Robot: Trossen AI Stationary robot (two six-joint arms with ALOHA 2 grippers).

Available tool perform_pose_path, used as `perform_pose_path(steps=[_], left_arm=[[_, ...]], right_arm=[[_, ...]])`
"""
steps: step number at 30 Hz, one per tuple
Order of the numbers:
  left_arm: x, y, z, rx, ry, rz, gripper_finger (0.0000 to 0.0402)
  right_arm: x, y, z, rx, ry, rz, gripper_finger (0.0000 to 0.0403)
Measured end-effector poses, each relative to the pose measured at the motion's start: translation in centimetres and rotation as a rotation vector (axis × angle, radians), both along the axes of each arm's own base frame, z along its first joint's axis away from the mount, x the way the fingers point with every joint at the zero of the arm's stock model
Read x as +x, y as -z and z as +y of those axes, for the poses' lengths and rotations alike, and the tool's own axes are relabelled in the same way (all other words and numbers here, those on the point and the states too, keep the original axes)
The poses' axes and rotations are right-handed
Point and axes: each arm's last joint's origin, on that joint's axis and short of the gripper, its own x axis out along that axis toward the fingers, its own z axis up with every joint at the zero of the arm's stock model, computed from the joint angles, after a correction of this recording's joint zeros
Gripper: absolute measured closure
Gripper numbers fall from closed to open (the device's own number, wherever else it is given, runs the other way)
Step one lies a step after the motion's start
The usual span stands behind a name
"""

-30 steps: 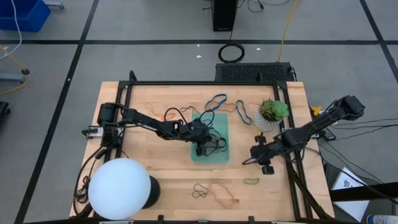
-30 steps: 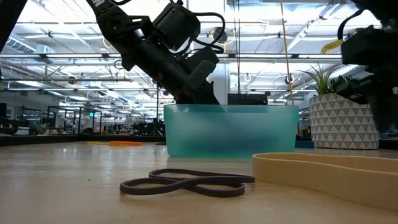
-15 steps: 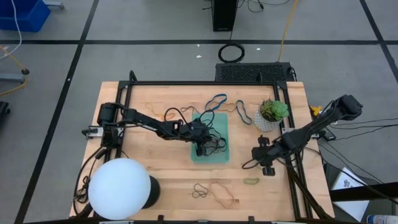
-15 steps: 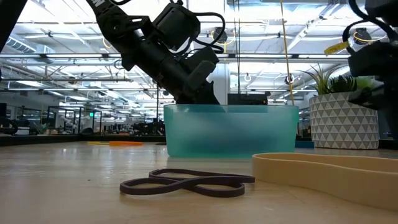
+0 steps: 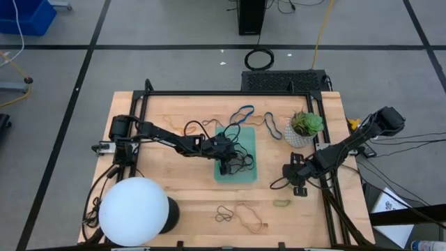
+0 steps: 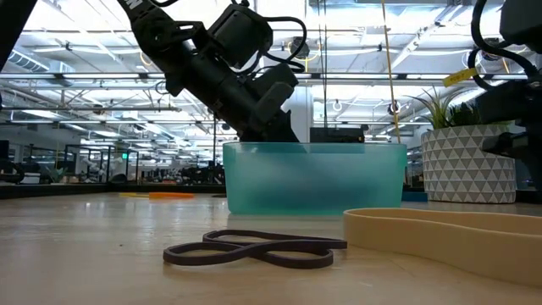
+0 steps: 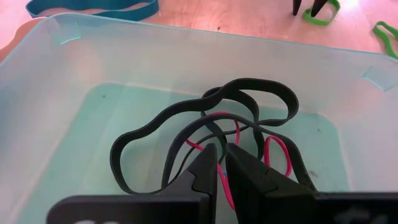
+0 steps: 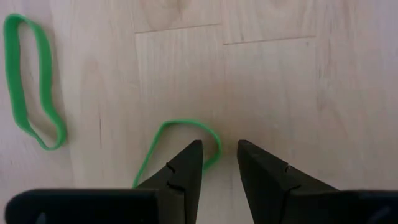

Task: Pick and place rubber bands into bin
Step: Put the green rubber band into the green bin

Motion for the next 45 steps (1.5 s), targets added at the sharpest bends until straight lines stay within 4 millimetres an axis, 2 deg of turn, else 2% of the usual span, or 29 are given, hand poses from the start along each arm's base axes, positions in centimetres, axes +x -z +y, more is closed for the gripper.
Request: perform_pose_path(steps=[10,17,21,27,32,37,45], left_arm=[[0.0,0.0,0.0,0.0,0.0,0.0,0.036],[0.0,0.0,0.0,0.0,0.0,0.0,0.036],[0.0,0.0,0.0,0.0,0.0,0.0,0.036],[0.0,0.0,0.0,0.0,0.0,0.0,0.036],[0.0,-0.1,0.0,0.001,0.001,-0.001,0.036],[-0.3,-1.6,0.0,0.001,0.001,-0.036,0.036],[-1.3,-4.0,0.0,0.012,0.009,-0.03,0.036]], right_arm=[[0.1,0.0,0.1,0.009,-0.001,-0.017,0.0303],[0.1,0.0,0.1,-0.013,-0.086,-0.025,0.0305],[0.0,0.1,0.1,-0.023,-0.107,-0.022,0.0328],[0.1,0.0,0.1,-0.029,-0.14,-0.027,0.0391],[0.1,0.0,0.1,-0.02,-0.121,-0.026,0.0397],[0.1,-0.5,0.1,-0.028,-0.108,-0.056,0.0401],[1.2,-3.7,0.0,-0.169,-0.09,-0.304,0.0402]])
